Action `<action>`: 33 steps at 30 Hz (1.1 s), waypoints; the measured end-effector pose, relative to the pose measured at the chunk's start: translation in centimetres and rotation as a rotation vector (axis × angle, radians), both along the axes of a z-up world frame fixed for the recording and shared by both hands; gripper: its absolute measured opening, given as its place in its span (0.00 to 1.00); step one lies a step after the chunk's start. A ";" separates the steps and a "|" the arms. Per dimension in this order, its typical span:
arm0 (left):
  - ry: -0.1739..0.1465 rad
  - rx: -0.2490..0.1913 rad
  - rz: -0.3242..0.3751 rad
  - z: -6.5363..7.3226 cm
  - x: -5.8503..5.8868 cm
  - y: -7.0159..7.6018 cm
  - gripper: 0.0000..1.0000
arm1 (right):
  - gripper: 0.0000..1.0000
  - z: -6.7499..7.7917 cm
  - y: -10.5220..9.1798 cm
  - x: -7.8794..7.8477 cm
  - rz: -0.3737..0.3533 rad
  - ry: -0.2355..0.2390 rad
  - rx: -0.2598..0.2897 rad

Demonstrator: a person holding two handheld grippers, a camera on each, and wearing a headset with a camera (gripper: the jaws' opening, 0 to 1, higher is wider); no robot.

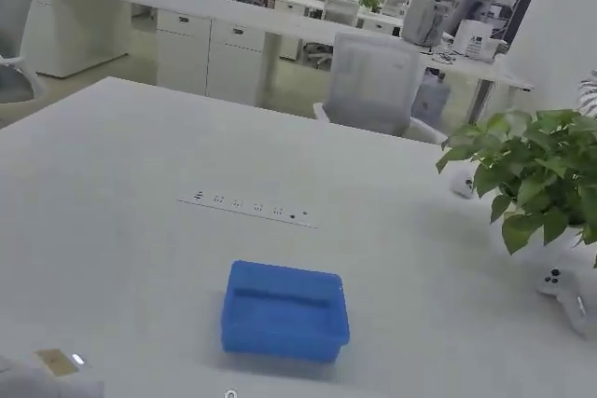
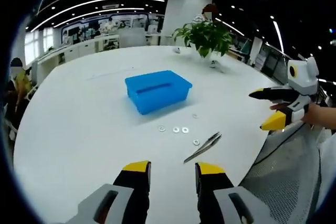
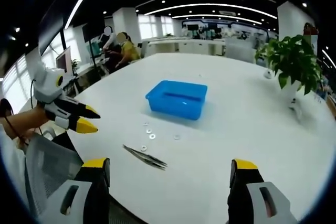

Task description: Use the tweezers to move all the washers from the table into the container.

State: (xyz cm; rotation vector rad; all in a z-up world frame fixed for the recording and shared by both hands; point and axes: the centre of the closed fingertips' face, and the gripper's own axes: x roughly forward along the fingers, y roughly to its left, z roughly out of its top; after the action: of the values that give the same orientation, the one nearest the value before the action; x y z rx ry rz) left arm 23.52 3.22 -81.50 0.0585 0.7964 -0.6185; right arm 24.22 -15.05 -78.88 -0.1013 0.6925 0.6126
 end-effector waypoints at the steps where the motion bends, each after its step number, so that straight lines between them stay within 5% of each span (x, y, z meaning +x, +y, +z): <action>1: 0.004 -0.004 -0.005 -0.4 0.3 -0.4 0.31 | 0.94 -0.2 -0.1 0.0 -0.003 0.008 -0.002; 4: 0.023 0.008 -0.085 -1.4 0.4 -1.4 0.25 | 0.95 -0.4 -0.1 0.0 -0.009 0.018 -0.004; 7: 0.007 0.028 -0.143 -2.8 1.1 -2.5 0.19 | 0.95 -0.3 -0.1 0.0 -0.012 0.020 0.003; 9: 0.059 0.013 -0.190 -4.1 0.9 -3.1 0.18 | 0.95 -0.4 0.0 -0.1 -0.008 0.028 0.002; 12: 0.075 0.036 -0.235 -5.3 1.0 -3.6 0.16 | 0.94 -0.4 0.1 -0.3 0.002 0.030 -0.009; 17: 0.049 0.073 -0.296 -6.2 1.2 -4.4 0.12 | 0.94 -0.4 -0.2 -0.3 -0.003 0.031 -0.015; 19: -0.001 0.091 -0.349 -6.2 1.4 -4.7 0.06 | 0.94 -0.5 -0.3 -0.3 -0.005 0.036 -0.016; 20: 0.015 0.101 -0.349 -6.3 1.0 -4.6 0.04 | 0.94 -0.4 -0.2 -0.3 -0.003 0.035 -0.016; 26: -0.006 0.143 -0.459 -6.1 -0.1 -5.3 0.00 | 0.94 0.1 0.6 -0.3 0.028 0.023 -0.026; 30: -0.026 0.105 -0.470 -4.8 -1.0 -6.3 0.00 | 0.92 0.3 1.7 -0.4 0.068 0.016 -0.031; 33: -0.053 0.097 -0.467 -3.6 -1.3 -6.6 0.00 | 0.83 0.6 4.0 -1.2 0.132 0.045 0.061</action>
State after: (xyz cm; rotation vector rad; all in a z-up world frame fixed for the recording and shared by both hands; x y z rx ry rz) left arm 22.19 -3.37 -85.15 0.3565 0.7647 -1.0143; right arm 23.03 -11.08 -78.31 -0.0769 0.7141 0.7641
